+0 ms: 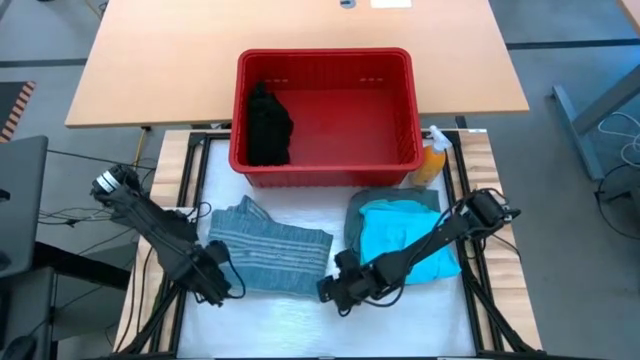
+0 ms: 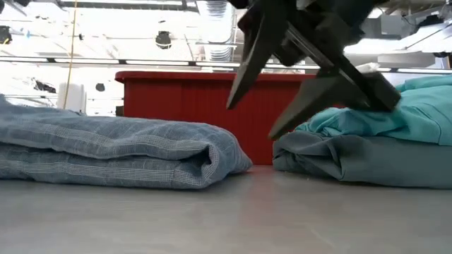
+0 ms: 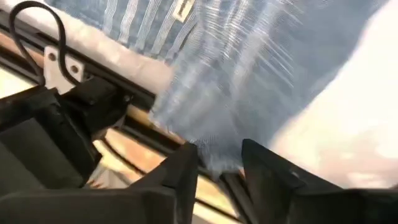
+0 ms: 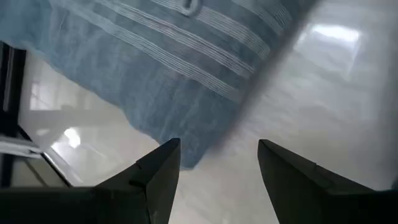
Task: Fold Laundry from Bin
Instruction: Fold the blue shirt
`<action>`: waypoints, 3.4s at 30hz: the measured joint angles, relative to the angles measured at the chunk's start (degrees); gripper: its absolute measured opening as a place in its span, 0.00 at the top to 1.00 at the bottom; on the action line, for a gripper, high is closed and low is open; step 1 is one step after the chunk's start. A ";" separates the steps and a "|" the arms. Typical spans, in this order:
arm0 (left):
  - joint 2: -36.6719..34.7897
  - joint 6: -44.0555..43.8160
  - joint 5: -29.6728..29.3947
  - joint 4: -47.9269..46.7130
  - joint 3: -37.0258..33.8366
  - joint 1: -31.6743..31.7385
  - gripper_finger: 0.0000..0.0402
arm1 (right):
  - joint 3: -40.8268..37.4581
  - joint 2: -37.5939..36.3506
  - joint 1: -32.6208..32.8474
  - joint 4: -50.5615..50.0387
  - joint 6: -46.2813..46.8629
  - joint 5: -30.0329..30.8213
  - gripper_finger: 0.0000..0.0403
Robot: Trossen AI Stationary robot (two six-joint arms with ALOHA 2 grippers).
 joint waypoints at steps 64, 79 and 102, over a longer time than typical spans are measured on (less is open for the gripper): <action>19.94 77.58 11.61 74.75 -2.31 46.45 0.61 | -2.65 6.79 -5.09 11.41 -11.98 -3.31 0.44; 31.46 79.00 14.98 79.84 -0.50 46.97 0.61 | -2.43 6.40 -4.79 11.02 -20.24 -5.15 0.44; 35.44 77.21 10.00 78.82 1.14 44.75 0.99 | 4.85 8.19 9.75 -2.48 22.83 10.40 0.44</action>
